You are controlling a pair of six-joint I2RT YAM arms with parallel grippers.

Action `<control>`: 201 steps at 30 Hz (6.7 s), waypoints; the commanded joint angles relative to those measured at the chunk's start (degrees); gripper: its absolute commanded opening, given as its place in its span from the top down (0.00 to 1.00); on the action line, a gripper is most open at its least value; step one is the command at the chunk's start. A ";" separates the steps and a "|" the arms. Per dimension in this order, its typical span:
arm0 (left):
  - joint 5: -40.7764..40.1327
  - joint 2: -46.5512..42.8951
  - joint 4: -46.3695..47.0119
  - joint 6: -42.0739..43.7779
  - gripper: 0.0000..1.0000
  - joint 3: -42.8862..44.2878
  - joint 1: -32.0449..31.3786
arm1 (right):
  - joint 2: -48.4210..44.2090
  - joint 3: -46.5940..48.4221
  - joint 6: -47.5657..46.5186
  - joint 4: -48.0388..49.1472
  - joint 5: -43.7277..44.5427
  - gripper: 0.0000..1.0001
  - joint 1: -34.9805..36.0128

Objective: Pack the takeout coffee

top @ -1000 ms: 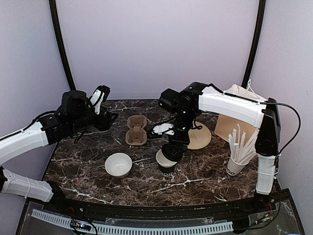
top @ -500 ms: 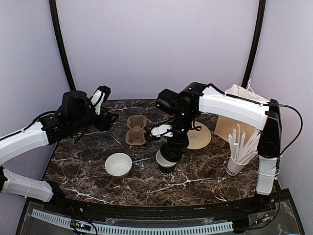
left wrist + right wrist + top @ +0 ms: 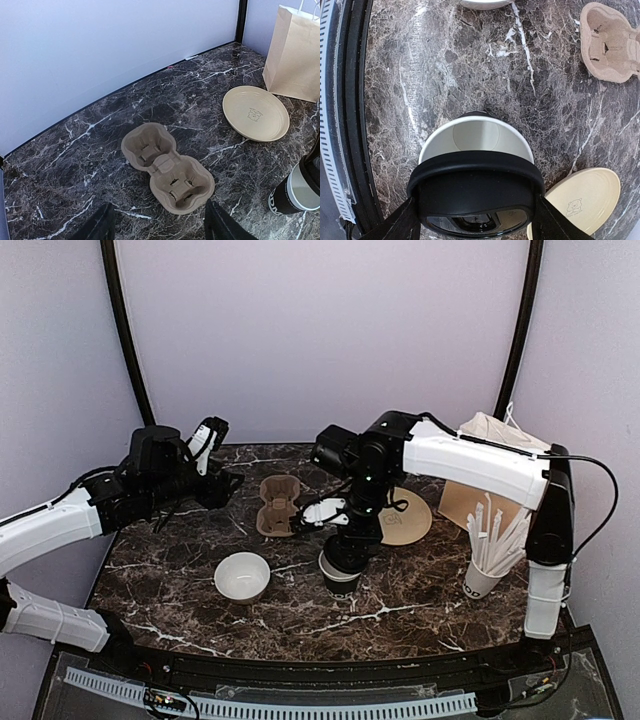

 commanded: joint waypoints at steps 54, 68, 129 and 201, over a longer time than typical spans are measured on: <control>31.46 19.79 -3.92 -42.35 0.46 6.03 -10.07 | -12.37 -21.86 24.05 18.60 -19.37 0.42 -18.67; 33.03 24.99 -0.90 -45.27 0.41 6.15 -11.59 | -12.36 -25.54 23.08 18.68 -23.60 0.47 -18.69; 32.31 37.12 -6.73 -40.96 0.73 9.67 -12.37 | -4.22 -24.25 23.34 17.91 -29.43 0.52 -16.76; 29.90 26.49 0.84 -47.70 0.58 7.13 -15.06 | -9.66 -27.42 20.17 18.06 -34.34 0.64 -21.95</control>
